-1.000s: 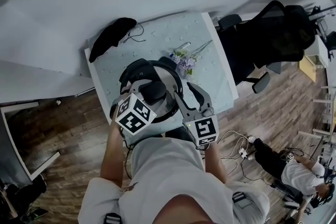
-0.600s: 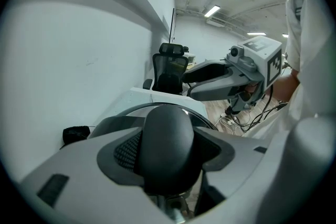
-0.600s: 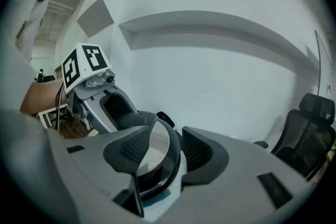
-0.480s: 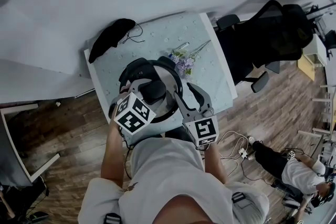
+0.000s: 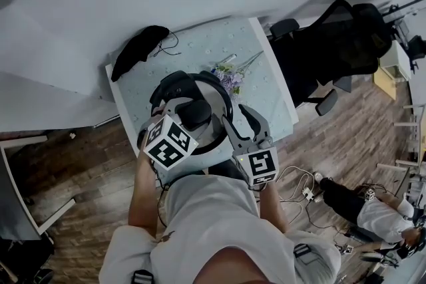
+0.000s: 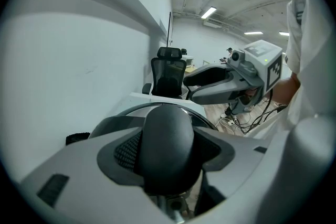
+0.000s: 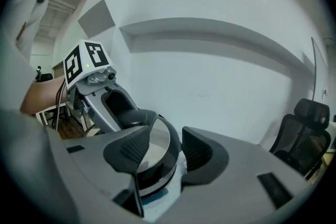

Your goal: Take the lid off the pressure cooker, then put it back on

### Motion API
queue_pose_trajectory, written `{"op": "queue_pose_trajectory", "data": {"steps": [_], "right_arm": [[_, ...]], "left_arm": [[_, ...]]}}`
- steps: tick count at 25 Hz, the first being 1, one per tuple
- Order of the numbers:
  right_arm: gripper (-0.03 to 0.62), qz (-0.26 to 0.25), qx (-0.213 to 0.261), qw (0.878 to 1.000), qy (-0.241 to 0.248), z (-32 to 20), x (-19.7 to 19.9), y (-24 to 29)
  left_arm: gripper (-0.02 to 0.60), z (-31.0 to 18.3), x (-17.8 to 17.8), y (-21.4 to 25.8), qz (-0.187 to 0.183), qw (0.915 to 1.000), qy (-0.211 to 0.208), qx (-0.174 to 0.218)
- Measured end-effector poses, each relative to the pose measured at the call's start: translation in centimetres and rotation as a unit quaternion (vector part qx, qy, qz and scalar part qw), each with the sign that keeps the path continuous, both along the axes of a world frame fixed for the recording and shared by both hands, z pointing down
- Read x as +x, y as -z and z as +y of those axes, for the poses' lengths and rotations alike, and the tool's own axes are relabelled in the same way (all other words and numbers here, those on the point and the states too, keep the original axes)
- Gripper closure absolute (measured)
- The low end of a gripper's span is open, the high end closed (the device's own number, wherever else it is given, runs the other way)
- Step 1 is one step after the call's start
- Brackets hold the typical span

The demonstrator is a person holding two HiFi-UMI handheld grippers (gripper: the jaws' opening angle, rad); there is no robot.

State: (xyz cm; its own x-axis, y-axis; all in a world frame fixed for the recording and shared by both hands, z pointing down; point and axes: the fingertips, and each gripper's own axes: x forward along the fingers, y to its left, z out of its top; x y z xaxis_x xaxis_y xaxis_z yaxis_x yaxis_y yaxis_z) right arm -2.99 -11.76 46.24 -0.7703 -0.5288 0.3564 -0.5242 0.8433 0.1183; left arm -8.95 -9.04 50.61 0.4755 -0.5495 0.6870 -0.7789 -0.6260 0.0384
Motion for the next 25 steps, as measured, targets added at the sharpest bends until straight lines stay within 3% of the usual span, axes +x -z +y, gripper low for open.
{"op": "queue_pose_trajectory", "data": {"steps": [12,25], "right_arm": [[0.399,-0.003,0.022,0.999,-0.026,1.0,2.0,1.6],[0.399,-0.012,0.033,0.996,-0.084,0.0,8.6,2.3]], "left_arm": [[0.308,0.4,1.8,2.3,0.003,0.9994,-0.023,0.024],[0.308,-2.1,7.3,3.5,-0.002,0.998,-0.052,0.038]]}}
